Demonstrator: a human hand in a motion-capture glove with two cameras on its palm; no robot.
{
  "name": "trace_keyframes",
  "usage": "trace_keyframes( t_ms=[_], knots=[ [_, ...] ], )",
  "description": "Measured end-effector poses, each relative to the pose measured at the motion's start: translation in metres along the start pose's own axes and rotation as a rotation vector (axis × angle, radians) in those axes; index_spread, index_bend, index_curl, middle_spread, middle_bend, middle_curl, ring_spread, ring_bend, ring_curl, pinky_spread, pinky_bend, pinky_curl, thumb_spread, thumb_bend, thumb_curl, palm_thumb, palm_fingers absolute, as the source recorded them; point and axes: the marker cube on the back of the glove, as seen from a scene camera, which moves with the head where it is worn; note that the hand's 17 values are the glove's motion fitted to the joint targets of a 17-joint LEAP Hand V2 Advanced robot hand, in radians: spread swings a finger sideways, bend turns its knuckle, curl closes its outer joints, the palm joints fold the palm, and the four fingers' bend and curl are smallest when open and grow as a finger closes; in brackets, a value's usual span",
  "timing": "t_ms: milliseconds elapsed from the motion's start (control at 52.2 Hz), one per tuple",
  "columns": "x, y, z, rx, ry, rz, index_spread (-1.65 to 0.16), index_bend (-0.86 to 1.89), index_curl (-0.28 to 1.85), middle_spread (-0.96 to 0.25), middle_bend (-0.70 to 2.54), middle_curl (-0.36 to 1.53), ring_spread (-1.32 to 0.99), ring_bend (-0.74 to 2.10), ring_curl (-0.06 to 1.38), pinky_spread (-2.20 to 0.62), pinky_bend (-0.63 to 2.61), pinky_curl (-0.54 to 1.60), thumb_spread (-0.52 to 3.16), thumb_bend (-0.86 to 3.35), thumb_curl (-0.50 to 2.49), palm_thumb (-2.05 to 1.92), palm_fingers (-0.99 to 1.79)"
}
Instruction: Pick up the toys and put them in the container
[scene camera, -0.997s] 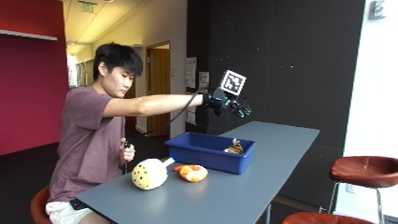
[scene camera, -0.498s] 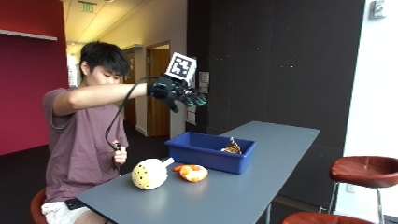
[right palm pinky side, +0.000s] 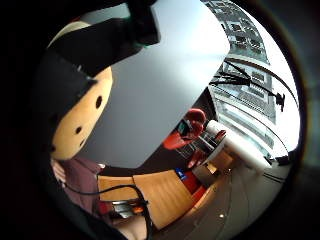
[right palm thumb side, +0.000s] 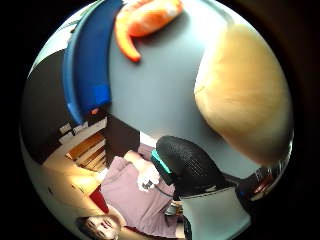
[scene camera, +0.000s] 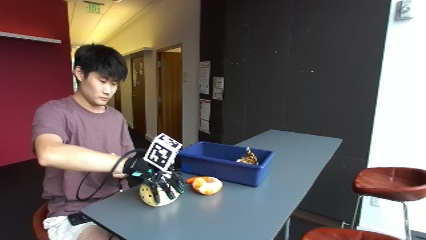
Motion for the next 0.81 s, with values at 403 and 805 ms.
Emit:
trace_keyframes(
  t_ms=[403,805],
  knots=[
    [0.006,-0.029,0.009,0.363,-0.14,-0.069,-0.3,0.27,0.18,-0.16,0.6,0.41,-0.27,1.01,0.53,-0.24,0.99,0.36,1.1,0.22,0.53,0.53,1.06],
    [-0.077,0.037,-0.192,0.564,-0.09,-0.211,-0.39,0.88,0.5,-0.21,1.14,0.71,-0.36,1.31,0.71,-0.31,1.12,0.5,0.6,0.12,0.74,0.58,1.09]
  ],
)
